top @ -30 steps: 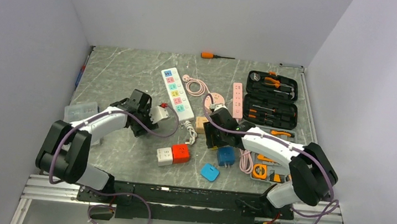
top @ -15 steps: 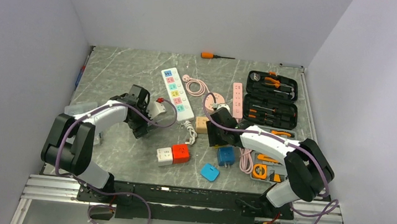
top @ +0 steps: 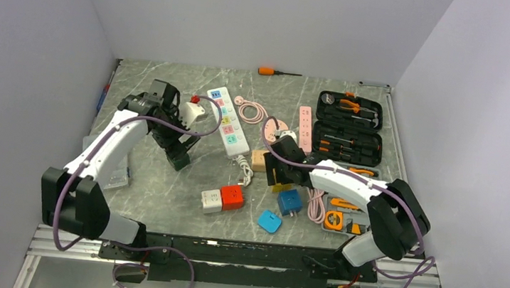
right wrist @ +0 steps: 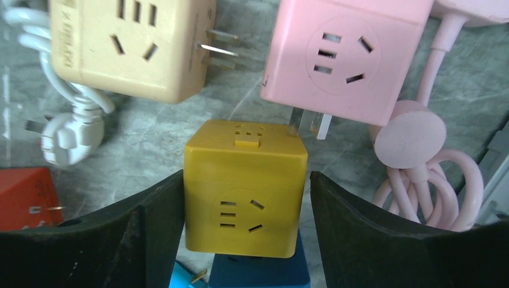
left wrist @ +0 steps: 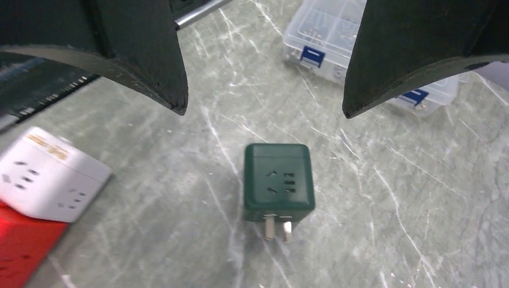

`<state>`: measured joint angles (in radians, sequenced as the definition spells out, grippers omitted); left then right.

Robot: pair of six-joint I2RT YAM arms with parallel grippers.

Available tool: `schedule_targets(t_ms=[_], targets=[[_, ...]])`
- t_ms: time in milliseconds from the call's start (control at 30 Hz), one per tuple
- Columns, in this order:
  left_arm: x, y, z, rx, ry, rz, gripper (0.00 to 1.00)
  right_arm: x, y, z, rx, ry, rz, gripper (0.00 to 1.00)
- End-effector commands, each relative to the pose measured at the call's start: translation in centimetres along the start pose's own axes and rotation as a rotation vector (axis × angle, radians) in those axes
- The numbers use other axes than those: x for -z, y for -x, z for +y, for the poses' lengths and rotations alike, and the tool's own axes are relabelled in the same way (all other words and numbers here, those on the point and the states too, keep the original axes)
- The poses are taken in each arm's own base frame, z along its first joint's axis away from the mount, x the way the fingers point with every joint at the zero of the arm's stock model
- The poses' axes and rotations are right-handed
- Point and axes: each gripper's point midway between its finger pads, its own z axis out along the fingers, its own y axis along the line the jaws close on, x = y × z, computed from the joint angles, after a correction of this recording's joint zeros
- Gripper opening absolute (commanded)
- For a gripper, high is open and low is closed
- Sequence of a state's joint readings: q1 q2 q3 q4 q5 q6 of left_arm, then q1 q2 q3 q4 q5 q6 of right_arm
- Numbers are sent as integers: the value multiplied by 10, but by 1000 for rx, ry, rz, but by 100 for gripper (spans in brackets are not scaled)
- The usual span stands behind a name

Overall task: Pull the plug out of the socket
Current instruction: Place the plug at the center of the board, then remove the plug from the socket.

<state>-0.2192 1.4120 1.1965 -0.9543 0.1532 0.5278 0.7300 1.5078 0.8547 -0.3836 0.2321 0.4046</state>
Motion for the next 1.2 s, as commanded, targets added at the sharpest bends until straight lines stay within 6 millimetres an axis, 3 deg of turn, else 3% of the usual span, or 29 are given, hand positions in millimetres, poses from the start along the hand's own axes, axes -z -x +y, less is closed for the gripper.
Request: schedule_targets(t_ms=[0,167,300,433,533,667,800,1167], targets=[[33,1,-32,45,-120,-37,99,26,45,4,-32,12,-125,75],[44,-3,-40,45,-126,-58,99,44,59,3,-34,17,-161,80],[49,-4,-47,49,-146,-82,99,77,81,12,-32,61,-243,83],[51,-6,-51,43,-155,-101,99,110,88,55,60,217,-307,84],[53,-9,-56,35,-164,-109,99,121,71,102,235,374,-306,84],[60,-13,-62,11,-175,-146,99,120,25,151,561,584,-297,83],[71,-14,-66,1,-180,-196,99,111,-4,169,772,704,-329,83],[81,-24,-58,29,-131,-221,100,69,-2,185,1014,679,-323,86]])
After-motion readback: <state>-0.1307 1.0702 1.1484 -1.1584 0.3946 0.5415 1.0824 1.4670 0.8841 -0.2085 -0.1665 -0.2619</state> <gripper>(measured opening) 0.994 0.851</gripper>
